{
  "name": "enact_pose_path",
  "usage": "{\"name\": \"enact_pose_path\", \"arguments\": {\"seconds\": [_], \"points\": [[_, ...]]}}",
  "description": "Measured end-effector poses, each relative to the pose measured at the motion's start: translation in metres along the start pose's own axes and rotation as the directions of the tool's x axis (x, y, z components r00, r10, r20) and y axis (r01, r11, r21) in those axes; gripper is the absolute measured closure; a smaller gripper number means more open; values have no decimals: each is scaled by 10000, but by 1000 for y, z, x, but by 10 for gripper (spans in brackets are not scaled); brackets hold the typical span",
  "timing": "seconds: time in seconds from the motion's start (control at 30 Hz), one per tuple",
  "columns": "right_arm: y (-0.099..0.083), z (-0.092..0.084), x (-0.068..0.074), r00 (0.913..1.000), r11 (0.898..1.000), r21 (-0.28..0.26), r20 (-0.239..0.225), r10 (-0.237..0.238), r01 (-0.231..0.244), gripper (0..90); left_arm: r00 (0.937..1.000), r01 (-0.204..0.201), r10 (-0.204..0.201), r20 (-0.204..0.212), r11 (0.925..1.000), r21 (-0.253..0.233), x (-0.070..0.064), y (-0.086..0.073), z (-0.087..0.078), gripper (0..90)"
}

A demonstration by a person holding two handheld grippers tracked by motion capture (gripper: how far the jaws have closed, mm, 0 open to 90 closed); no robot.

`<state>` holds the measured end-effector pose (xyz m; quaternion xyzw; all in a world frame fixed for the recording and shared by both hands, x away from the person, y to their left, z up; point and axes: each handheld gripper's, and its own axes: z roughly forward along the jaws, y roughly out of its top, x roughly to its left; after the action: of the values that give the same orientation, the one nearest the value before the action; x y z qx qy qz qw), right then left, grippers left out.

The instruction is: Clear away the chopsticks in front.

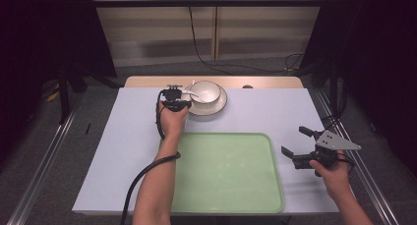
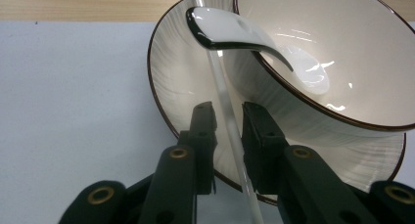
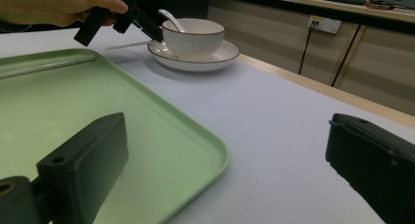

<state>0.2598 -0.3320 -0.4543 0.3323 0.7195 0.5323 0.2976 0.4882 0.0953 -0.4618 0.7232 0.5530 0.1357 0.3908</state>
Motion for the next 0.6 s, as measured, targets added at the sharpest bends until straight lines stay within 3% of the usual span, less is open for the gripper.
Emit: {"name": "enact_pose_path", "arguments": {"seconds": [0.07,0.37,0.6], "points": [[0,0,0,10000,10000,36,0,-1,1,17,10000,15,-13,-53,9996,297,-2,1,0,777],[0,0,0,10000,10000,27,-22,4,-4,17,9956,849,-832,-436,9956,389,-6,3,3,853],[0,0,0,10000,10000,33,13,67,-67,17,9901,1227,-1181,-763,9906,597,-9,6,-2,859]]}}
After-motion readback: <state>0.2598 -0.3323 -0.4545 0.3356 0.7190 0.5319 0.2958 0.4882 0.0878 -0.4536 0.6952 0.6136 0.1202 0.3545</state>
